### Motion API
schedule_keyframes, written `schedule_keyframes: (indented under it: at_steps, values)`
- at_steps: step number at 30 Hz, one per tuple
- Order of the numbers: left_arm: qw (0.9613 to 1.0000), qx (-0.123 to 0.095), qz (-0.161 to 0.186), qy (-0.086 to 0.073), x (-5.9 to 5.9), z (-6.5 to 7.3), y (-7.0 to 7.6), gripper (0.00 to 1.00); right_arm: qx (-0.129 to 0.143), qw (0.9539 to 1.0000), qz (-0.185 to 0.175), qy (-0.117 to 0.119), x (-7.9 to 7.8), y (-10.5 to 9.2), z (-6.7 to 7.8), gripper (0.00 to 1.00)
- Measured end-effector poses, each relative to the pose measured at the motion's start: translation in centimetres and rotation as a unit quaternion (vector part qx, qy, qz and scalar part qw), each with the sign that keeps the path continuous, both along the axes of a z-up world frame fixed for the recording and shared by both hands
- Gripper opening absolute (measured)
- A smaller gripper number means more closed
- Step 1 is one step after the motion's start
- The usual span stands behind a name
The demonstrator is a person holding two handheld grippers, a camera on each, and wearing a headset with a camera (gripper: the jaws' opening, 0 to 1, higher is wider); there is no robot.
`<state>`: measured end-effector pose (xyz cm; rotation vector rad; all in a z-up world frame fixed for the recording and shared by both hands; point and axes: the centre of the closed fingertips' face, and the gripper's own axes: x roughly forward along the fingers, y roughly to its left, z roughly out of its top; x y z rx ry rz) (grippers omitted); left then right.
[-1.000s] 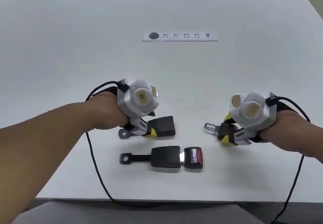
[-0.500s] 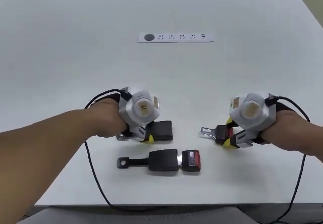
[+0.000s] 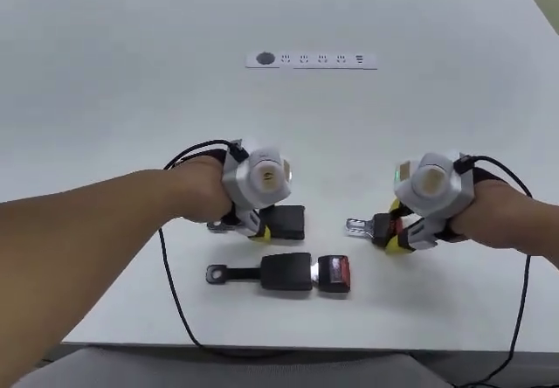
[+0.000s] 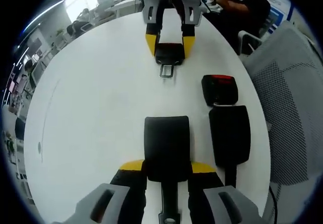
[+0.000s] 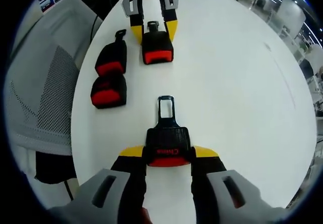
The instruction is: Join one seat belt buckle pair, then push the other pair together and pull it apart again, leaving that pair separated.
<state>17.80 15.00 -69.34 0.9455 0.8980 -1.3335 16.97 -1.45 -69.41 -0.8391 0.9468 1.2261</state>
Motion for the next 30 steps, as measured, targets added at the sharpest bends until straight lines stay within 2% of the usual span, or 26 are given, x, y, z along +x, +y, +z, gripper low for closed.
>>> schedule_keyframes:
  at_steps: [11,17,22,25,30]
  values:
    - [1.0000,0.005,0.000,-0.001,0.1,-0.1,0.1,0.31,0.024,0.9996,-0.004,-0.013,0.6,3.8,0.0,0.33]
    - [1.0000,0.004,0.000,-0.001,0.2,-0.2,0.1,0.31,0.030,0.9994,-0.004,-0.015,0.2,5.6,0.1,0.33]
    - [0.9999,0.011,-0.008,-0.001,0.3,-0.2,0.0,0.31,0.031,0.9994,-0.001,-0.014,0.5,6.5,0.2,0.33]
    - [0.9999,0.012,-0.006,-0.002,0.2,-0.2,0.0,0.31,0.021,0.9994,0.004,-0.027,0.7,6.5,0.2,0.33]
    - [0.9999,0.010,-0.004,-0.001,0.3,-0.3,0.0,0.31,0.022,0.9992,0.006,-0.034,0.6,6.8,0.2,0.33]
